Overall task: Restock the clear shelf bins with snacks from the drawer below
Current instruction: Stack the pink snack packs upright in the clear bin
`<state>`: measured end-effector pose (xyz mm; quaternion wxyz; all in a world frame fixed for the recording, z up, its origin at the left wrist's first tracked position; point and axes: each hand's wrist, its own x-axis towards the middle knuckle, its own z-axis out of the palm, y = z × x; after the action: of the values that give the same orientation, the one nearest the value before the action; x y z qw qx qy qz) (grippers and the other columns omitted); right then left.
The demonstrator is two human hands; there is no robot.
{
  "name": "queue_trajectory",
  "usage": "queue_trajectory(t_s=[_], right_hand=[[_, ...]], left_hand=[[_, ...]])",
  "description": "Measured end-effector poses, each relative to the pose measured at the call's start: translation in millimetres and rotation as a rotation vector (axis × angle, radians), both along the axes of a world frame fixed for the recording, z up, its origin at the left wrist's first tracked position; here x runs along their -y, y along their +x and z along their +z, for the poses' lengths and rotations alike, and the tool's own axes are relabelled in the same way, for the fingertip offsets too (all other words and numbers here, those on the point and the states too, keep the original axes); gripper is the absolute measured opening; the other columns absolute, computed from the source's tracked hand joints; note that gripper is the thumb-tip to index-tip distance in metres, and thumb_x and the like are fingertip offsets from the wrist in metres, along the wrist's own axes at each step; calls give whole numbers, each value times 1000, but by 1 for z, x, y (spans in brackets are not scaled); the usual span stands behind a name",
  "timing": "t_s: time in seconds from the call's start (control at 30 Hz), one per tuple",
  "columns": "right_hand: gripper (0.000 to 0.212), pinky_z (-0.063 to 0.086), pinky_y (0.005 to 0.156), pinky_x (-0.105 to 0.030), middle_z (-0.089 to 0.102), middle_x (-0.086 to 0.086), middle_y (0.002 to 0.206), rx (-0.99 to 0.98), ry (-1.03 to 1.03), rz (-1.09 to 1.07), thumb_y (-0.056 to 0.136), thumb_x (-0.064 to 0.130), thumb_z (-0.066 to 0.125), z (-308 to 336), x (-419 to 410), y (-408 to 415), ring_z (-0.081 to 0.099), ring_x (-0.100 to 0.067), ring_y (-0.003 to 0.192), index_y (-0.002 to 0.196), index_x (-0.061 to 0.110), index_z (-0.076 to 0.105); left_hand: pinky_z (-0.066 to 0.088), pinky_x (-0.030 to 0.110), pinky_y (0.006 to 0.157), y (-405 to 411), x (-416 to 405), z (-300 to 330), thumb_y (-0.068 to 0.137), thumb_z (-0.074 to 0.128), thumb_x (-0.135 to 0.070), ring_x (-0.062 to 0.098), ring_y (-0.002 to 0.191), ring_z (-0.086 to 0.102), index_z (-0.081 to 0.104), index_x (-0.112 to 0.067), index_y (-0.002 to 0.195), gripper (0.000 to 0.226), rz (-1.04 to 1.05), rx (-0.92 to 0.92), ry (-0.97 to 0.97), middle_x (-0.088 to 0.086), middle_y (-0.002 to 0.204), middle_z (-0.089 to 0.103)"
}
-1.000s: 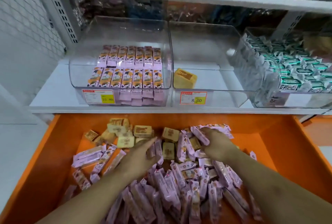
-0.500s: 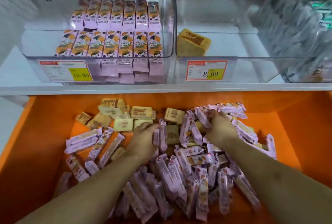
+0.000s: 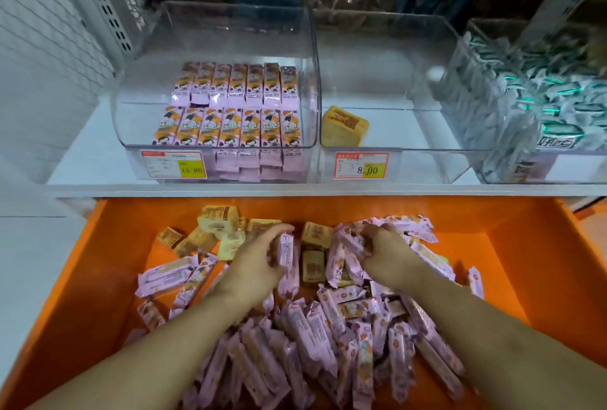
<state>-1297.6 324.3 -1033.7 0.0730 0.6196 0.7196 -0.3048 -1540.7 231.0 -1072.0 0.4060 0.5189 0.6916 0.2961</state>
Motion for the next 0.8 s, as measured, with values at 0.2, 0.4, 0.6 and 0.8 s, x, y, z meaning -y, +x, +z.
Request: queue_trajectory(t_s=[0.2,0.4,0.6,0.8], right_hand=[[34,45,55,-28,60,2,88,-142,-66,134,92,30,72,92,29,-29,58,-10,73,114,18,49],[40,61,80,-33,73,7,97,-486,-11,104,82,39,79,166,73,-44,71,-8,84,114,34,55],[35,61,67,-32,73,9,81,-782,-74,72,94,5,70,216,120,-49,68,0,70,113,31,58],[50,64,75,-44,75,10,93,-862,-86,-5,91,2,75,219,126,-52,75,-15,80,121,39,58]], left_hand=[[58,21,79,-13,12,89,72,83,16,15,105,69,65,-38,125,78,-30,268,-24,-6,120,68],[57,51,86,-9,41,179,77,70,27,31,102,75,67,-32,125,77,23,594,-11,12,121,74],[42,54,92,-2,70,227,84,76,11,56,113,63,61,-27,134,65,19,710,13,13,122,74],[57,33,84,-10,85,242,87,66,20,12,90,76,58,-30,133,68,141,698,78,-15,97,79]])
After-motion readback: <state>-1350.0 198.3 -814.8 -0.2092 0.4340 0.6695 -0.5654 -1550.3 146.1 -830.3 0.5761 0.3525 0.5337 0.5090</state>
